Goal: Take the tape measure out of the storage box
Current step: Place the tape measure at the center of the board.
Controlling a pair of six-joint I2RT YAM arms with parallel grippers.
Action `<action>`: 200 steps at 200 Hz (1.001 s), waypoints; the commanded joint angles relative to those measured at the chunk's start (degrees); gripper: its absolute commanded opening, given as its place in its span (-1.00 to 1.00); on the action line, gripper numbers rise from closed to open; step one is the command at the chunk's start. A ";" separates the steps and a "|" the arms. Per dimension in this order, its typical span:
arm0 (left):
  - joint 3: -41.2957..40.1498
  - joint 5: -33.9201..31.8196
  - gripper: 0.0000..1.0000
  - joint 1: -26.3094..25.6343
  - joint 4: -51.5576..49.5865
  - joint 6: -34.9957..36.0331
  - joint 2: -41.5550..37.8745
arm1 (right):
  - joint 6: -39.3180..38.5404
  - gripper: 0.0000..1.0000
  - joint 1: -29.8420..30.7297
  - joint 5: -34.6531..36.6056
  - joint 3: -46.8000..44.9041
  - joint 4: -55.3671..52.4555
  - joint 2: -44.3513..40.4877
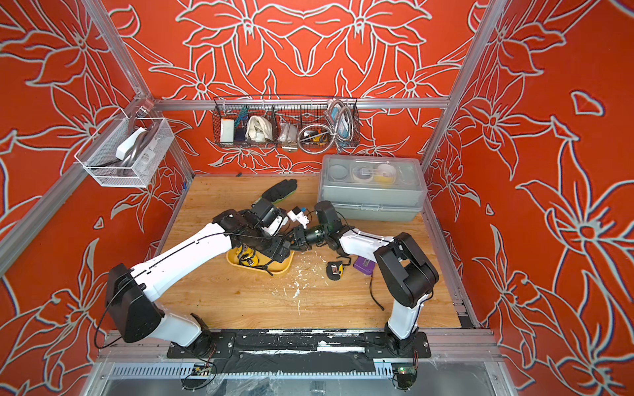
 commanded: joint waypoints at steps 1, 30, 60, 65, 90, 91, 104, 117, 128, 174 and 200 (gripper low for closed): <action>2.62 -4.21 0.99 2.72 0.21 -3.80 -4.41 | 0.36 -0.80 -6.51 -2.20 -2.97 2.29 -4.44; 1.06 -6.10 0.99 8.61 -4.50 -5.68 -2.49 | -15.90 -0.79 -15.94 -0.66 -2.54 -20.44 -9.68; -1.78 -8.65 0.99 10.45 -8.11 -5.62 4.11 | -25.97 -0.79 -19.27 0.98 -3.20 -30.39 -10.48; -2.24 -8.90 0.99 10.48 -8.05 -5.85 5.13 | -25.10 -0.79 -19.44 0.89 -4.35 -28.52 -9.90; -3.58 -9.27 0.99 10.72 -7.25 -7.26 9.17 | -21.64 -0.79 -19.34 0.41 -8.90 -20.88 -5.31; -3.60 -9.32 0.99 10.76 -7.16 -7.30 9.26 | -21.59 -0.79 -19.33 0.45 -9.06 -20.67 -5.23; -3.65 -9.30 0.99 11.10 -6.96 -7.79 10.54 | -21.20 -0.79 -19.27 0.75 -10.62 -18.43 -3.33; -3.52 -9.45 0.99 11.57 -7.00 -8.20 11.76 | -22.50 -0.79 -19.10 1.02 -10.92 -19.03 -2.06; -3.43 -9.37 0.99 12.07 -7.30 -8.30 12.62 | -24.56 -0.78 -19.01 2.16 -10.71 -20.90 -1.56; -3.09 -7.56 0.99 12.74 -8.52 -7.77 15.64 | -31.98 -0.49 -18.66 7.79 -8.39 -29.15 0.82; -3.89 -6.84 0.99 12.73 -9.14 -8.12 17.21 | -33.57 -0.36 -18.58 9.46 -6.65 -31.33 1.49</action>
